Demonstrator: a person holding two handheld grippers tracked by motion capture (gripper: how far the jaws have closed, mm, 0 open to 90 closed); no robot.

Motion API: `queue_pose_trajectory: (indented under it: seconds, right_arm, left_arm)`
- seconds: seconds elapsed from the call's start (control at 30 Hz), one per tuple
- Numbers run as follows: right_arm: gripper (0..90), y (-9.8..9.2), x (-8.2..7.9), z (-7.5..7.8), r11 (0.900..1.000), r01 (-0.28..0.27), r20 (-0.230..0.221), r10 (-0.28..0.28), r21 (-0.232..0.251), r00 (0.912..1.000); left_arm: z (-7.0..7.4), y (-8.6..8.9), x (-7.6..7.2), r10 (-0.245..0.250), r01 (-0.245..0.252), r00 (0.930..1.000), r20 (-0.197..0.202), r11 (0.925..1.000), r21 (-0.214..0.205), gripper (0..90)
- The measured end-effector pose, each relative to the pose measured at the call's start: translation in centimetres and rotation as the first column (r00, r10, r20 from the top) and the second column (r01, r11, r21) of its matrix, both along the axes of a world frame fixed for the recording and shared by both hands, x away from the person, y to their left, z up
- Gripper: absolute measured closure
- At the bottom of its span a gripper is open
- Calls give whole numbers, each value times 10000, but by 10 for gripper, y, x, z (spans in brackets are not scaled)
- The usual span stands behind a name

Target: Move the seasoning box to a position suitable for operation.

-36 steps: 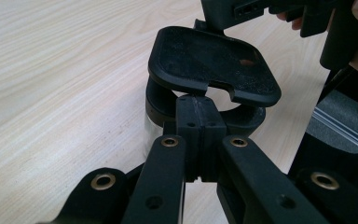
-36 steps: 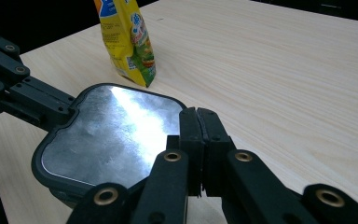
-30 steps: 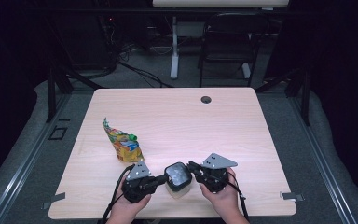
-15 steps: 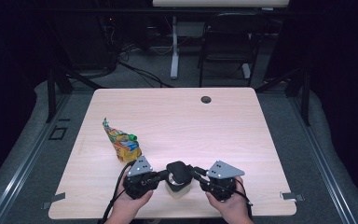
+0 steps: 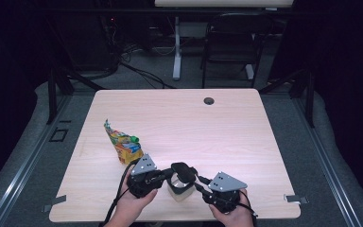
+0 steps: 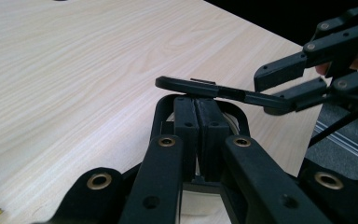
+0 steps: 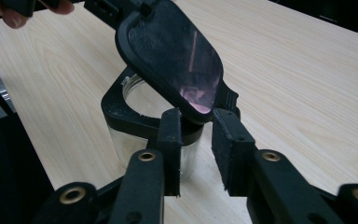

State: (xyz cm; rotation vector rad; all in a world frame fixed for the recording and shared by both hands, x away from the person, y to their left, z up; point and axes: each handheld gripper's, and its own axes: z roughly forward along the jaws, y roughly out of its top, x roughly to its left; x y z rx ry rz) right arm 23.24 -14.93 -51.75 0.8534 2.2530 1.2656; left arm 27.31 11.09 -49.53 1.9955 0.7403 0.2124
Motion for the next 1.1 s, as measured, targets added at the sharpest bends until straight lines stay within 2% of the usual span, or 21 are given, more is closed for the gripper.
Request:
queue_pose_trajectory:
  seconds: [0.3, 0.5, 0.63, 1.1]
  right_arm:
    - [696, 4, 3, -3, 10000, 28, 6, -28, -35, 10000]
    - [699, 8, 2, -2, 10000, 48, 219, -50, 57, 9997]
    - [699, 10, 0, -1, 10000, 74, 373, -74, -8, 9993]
    - [708, 10, -1, 0, 9999, 115, 459, -119, 92, 9989]
  left_arm:
    - [2, -2, 2, -24, 25, 10000, 17, 10000, -54, 881]
    - [1, -2, 1, -57, 57, 10000, 75, 10000, -60, 878]
    - [-1, 0, -1, -57, 56, 10000, 74, 10000, 57, 876]
    - [-16, 12, -1, 254, -251, 9995, -203, 9996, 150, 868]
